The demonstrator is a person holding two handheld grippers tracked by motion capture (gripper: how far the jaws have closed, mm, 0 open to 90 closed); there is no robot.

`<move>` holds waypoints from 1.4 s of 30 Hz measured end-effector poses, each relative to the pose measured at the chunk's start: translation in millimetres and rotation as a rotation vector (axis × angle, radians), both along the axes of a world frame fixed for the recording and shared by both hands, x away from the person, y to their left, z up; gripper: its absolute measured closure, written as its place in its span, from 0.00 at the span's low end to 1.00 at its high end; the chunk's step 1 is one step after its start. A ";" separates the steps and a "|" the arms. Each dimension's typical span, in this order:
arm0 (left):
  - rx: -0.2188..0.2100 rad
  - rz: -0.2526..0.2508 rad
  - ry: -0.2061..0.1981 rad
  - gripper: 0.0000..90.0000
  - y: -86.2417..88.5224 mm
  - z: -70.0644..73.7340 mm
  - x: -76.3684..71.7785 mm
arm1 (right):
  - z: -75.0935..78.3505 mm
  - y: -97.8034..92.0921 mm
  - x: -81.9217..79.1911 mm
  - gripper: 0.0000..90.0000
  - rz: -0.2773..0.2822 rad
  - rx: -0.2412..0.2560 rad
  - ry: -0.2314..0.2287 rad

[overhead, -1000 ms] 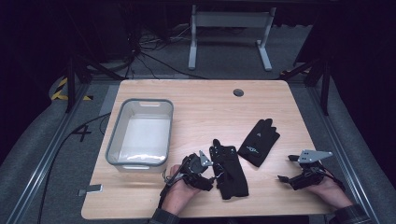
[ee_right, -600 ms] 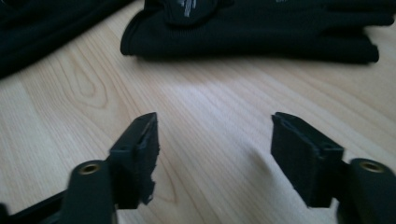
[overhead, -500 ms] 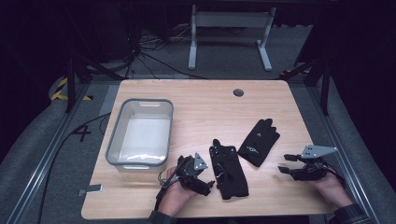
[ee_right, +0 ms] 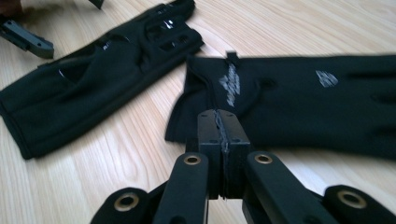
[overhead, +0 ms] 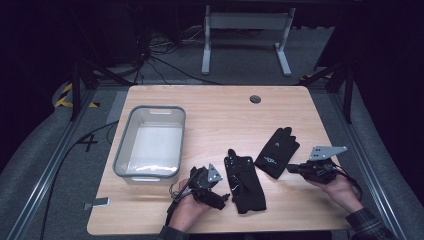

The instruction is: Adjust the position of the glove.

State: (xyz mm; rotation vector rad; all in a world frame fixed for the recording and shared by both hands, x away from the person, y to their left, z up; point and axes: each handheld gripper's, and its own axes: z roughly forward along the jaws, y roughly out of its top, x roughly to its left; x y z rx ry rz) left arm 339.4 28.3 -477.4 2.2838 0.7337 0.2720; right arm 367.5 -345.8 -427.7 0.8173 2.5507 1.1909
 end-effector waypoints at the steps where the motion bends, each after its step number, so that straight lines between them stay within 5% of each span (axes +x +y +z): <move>1: 0.001 0.003 0.004 0.00 0.0 0.1 -0.3 | -0.3 4.2 2.0 1.00 0.010 0.000 -0.002; 9: 0.000 0.000 0.001 0.00 0.0 0.0 0.0 | -9.3 31.3 12.9 1.00 0.064 -0.019 0.028; 17: 0.000 0.000 0.000 0.00 0.0 0.0 0.0 | -24.2 36.1 15.7 1.00 0.081 -0.124 0.054; 42: 0.001 -0.001 0.001 0.00 0.1 0.1 0.0 | -18.4 -26.7 4.3 1.00 -0.006 -0.157 0.097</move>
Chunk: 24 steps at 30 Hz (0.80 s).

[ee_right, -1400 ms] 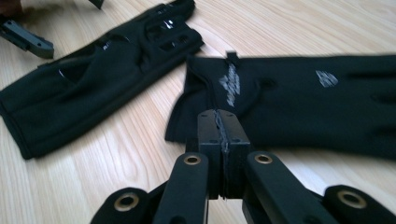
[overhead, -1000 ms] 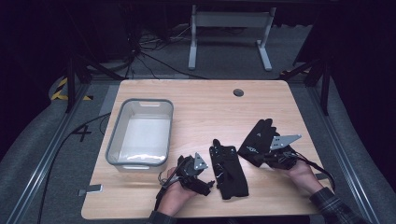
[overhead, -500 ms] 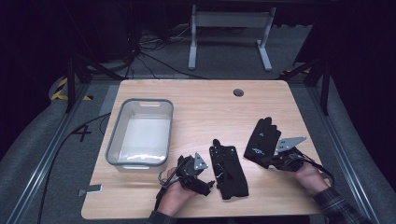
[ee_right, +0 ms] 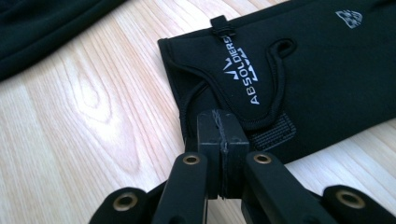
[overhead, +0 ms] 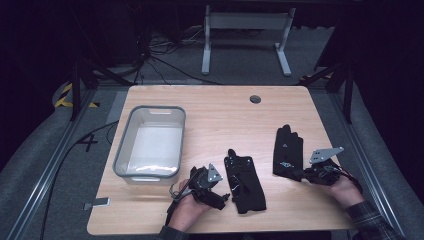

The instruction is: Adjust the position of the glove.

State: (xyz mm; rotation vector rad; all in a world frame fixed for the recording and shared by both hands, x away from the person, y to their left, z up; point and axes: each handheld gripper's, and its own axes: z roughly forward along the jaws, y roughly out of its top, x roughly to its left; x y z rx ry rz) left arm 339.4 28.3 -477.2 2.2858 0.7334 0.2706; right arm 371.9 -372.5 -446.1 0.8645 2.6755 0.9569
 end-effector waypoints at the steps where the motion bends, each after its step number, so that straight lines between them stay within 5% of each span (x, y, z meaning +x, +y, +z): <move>1: 0.000 0.004 0.002 0.00 0.0 -0.1 -0.4 | 0.1 -2.3 -0.3 1.00 -0.004 -0.002 -0.002; 24: -0.001 0.005 0.002 0.00 -0.1 -0.1 -0.5 | 5.0 -55.9 2.1 1.00 -0.145 -0.063 -0.025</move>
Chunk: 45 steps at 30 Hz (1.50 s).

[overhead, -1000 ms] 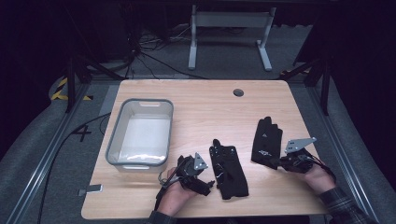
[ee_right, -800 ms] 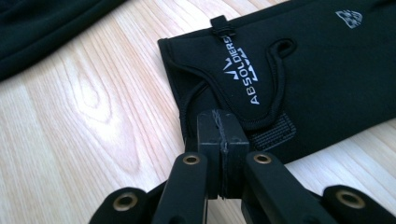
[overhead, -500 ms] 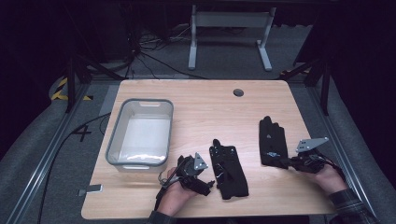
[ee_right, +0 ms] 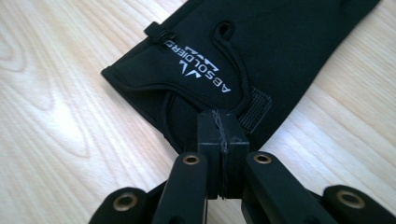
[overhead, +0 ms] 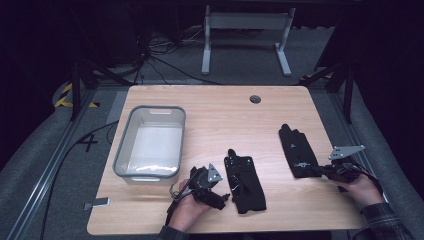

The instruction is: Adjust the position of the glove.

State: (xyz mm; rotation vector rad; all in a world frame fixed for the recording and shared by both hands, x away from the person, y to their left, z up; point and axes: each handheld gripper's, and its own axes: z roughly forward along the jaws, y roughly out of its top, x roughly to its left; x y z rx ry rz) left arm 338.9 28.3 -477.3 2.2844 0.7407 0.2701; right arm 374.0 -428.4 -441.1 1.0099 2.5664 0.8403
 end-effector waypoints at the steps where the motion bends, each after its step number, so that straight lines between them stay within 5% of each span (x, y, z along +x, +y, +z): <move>1: -0.001 -0.004 -0.004 0.00 0.0 -0.1 0.4 | 0.1 -1.5 0.5 1.00 -0.004 -0.003 -0.001; 12: 0.000 -0.004 -0.004 0.00 0.0 -0.1 0.4 | 1.4 -20.0 9.7 1.00 -0.080 -0.038 -0.028; 21: 0.000 0.001 -0.002 0.00 -0.4 0.1 0.2 | 16.5 -11.8 7.4 0.96 -0.066 0.037 -0.074; 29: 0.000 0.003 0.001 0.00 -1.3 0.2 -0.3 | 20.9 8.3 20.6 0.69 -0.082 0.078 -0.096; 34: -0.001 0.001 0.001 0.00 -1.3 0.2 -0.2 | 14.3 25.0 40.9 0.48 -0.136 0.060 -0.094; 45: 0.000 0.000 0.002 0.00 -1.3 0.2 -0.2 | 0.0 38.3 72.5 0.25 -0.231 0.000 -0.079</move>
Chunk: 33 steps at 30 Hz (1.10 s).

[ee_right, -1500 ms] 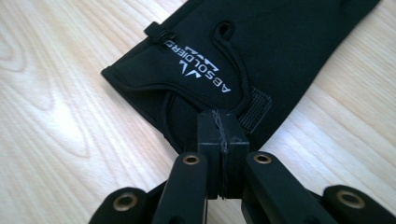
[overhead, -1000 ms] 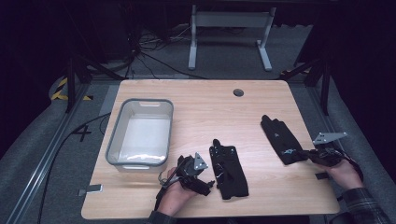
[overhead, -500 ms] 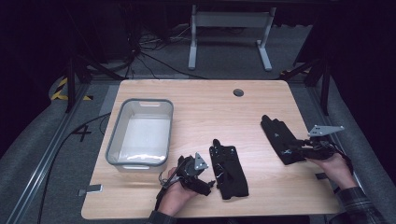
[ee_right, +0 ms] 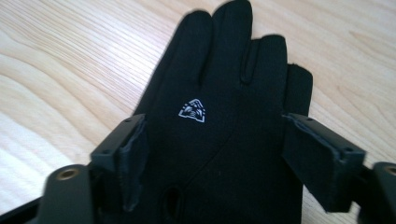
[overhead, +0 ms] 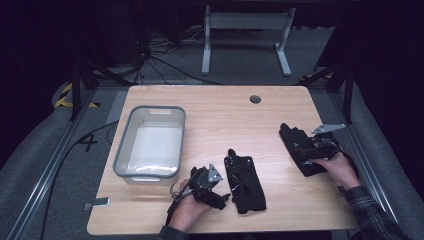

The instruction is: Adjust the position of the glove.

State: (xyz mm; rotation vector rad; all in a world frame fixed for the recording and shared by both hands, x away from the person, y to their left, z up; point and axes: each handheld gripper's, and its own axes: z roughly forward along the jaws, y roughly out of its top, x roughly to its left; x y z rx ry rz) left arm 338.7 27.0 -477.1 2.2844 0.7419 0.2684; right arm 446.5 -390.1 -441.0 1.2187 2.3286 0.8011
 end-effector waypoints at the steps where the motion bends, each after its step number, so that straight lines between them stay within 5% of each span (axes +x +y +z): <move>1: 0.000 0.000 0.000 0.00 0.0 0.0 0.0 | -2.0 0.6 0.9 0.25 0.001 -0.005 0.004; 4: 0.000 0.000 0.000 0.00 0.0 0.0 0.0 | -6.1 0.6 1.7 0.26 0.003 -0.012 0.008; 13: 0.000 0.000 0.000 0.00 0.0 0.0 0.0 | -7.9 -7.0 0.2 0.50 0.000 0.046 0.013; 20: 0.000 0.000 0.000 0.00 0.0 0.0 0.0 | -7.6 -6.5 -3.0 0.83 0.046 0.076 0.013; 24: 0.007 0.005 0.003 0.02 -0.4 1.0 0.3 | -7.8 -7.0 -3.2 0.86 0.055 0.085 0.013; 28: 0.006 0.020 0.031 0.14 0.7 7.9 1.0 | -6.8 -9.3 -2.4 0.86 0.063 0.103 0.014; 33: -0.058 -0.005 0.047 0.50 5.4 20.0 -2.8 | -1.3 -8.8 -4.4 0.86 0.078 0.109 -0.003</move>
